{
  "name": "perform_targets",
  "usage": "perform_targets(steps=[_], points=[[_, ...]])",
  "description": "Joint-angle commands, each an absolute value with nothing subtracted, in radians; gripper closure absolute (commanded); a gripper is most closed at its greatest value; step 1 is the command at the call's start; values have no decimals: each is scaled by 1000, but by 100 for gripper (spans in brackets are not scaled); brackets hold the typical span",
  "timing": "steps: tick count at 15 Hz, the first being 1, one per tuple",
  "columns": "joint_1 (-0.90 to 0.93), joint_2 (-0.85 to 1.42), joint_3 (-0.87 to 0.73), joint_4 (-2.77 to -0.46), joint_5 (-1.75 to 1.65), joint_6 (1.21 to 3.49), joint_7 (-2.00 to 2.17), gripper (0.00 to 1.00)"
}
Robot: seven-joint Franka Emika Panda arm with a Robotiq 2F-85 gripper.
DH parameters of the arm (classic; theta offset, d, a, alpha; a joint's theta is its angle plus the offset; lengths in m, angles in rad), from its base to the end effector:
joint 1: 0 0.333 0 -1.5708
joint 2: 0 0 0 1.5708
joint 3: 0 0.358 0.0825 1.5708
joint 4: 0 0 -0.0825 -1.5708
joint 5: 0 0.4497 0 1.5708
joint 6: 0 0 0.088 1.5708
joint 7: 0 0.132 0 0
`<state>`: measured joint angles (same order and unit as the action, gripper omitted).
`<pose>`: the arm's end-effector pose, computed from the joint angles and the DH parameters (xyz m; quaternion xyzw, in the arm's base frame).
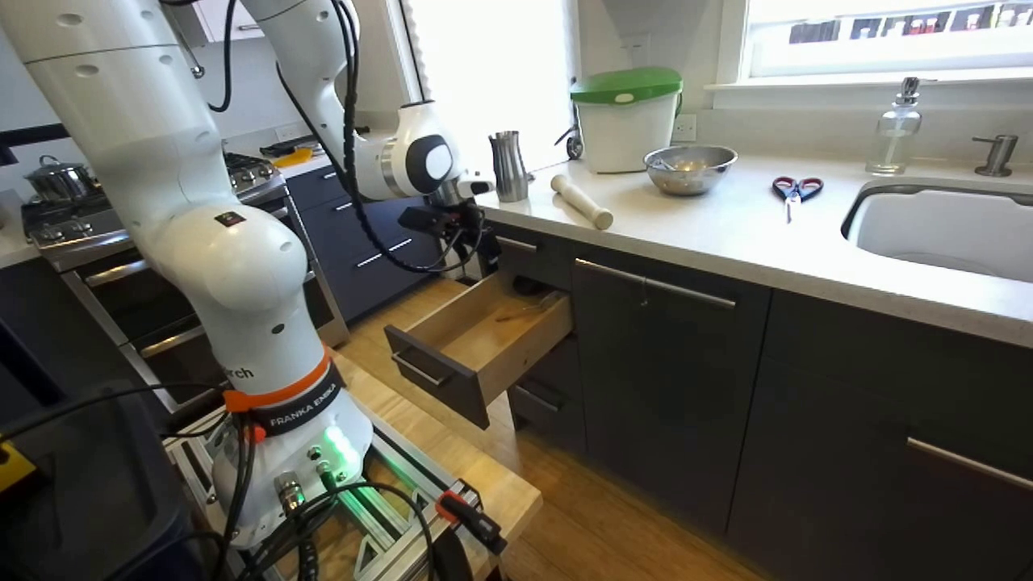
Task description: Open the second left drawer from the top
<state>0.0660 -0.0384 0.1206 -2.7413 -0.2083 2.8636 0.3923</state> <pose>0.4320 0.0911 0.2050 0.9961 -0.0048 0.0872 0.0144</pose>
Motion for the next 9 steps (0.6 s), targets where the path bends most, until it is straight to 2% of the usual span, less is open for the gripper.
perform_targets(steps=[1, 9], points=[[64, -154, 148, -2748, -338, 2780, 526, 0], [101, -170, 154, -2740, -290, 2814, 483, 0]])
